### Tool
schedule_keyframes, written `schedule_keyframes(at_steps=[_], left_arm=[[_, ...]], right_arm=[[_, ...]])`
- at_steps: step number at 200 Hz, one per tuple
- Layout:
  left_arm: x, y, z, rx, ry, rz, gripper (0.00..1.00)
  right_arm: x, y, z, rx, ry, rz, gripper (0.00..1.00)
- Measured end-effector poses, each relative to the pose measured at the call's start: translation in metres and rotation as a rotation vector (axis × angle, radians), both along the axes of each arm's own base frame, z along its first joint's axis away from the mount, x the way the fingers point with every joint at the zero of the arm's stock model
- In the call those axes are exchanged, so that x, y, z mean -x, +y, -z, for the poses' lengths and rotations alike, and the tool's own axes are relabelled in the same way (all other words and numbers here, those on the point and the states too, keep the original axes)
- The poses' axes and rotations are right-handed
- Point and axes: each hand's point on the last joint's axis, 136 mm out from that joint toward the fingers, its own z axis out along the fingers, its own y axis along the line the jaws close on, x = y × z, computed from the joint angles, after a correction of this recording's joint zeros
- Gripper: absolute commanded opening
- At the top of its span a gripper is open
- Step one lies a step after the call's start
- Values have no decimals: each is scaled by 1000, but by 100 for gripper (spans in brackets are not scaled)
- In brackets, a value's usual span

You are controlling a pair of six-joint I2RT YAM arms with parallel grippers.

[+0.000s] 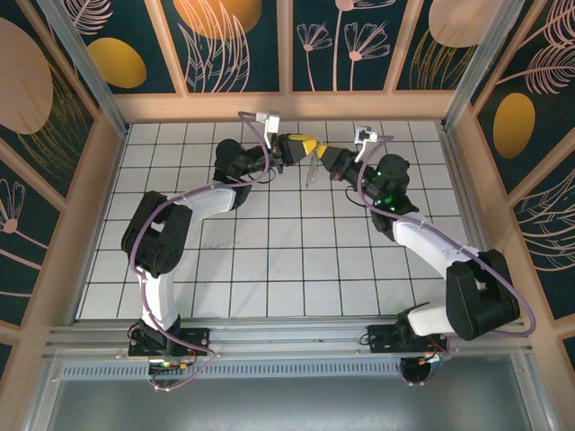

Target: Put the keys on the keyring

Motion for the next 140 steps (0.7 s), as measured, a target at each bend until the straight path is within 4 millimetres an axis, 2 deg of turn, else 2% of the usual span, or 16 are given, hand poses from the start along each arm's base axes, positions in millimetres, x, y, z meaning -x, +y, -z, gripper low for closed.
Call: schedule_keyframes(at_steps=[50, 84, 112, 140], left_arm=[[0, 1, -4, 18, 1, -8, 0], [-1, 1, -5, 22, 11, -9, 0], [-2, 2, -6, 33, 25, -13, 0], [-1, 5, -13, 66, 36, -10, 0]], right_arm=[[0, 0, 5, -3, 13, -4, 0], [-4, -24, 11, 2, 23, 44, 0], [-3, -44, 0, -6, -5, 83, 3], [2, -53, -9, -11, -34, 100, 6]])
